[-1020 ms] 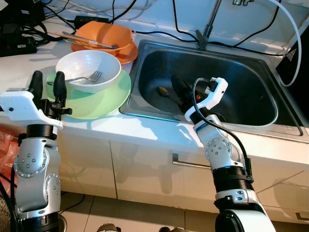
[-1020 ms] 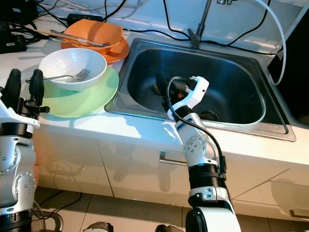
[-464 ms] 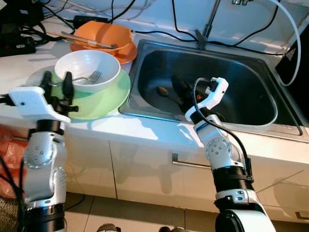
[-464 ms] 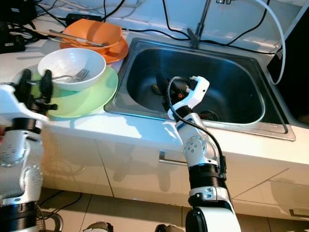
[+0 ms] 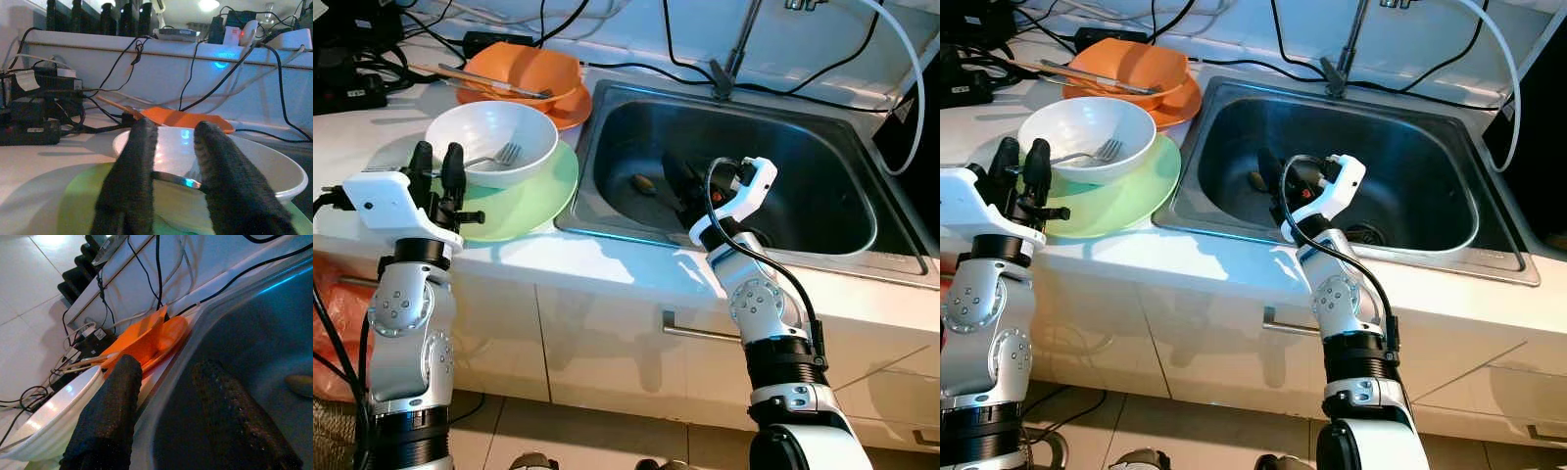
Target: Kitchen organization
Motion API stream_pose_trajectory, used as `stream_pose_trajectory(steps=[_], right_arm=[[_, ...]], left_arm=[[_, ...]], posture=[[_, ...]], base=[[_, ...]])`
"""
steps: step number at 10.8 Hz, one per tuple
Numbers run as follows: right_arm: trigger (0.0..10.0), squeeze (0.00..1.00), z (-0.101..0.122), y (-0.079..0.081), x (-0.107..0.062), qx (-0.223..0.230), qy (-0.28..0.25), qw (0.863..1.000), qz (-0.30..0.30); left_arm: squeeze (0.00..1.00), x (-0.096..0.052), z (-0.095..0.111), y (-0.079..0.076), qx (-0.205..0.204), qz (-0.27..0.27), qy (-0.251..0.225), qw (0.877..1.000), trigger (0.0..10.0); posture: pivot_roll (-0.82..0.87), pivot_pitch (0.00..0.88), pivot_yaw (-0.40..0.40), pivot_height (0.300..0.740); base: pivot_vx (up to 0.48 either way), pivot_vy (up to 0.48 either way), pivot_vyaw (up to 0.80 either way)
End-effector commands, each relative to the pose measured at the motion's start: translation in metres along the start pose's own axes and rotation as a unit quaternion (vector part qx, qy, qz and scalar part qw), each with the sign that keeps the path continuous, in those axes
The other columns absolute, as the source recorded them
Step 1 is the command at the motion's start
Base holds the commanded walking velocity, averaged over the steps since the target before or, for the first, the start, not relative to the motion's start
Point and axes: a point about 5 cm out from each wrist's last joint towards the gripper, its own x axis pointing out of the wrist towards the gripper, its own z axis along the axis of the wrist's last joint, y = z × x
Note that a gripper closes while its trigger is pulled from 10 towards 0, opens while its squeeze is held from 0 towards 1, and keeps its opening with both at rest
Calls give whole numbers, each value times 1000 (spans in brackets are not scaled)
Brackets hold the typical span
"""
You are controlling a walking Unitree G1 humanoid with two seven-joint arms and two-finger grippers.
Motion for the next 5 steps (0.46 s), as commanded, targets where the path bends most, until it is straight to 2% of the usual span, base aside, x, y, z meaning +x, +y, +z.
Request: stream_pose_trajectory(steps=[1,5], right_arm=[[10000,0,2,-7,-5,-6,-1,1000,-14],[10000,0,2,-8,-5,-7,0,1000,-15]], left_arm=[[0,1,-2,-5,-2,-10,0,1000,0],[0,2,-1,-9,0,-15,-2,1000,0]], posture=[[149,95,-114,740],[151,91,-116,740]], base=[[0,0,0],[0,0,0]])
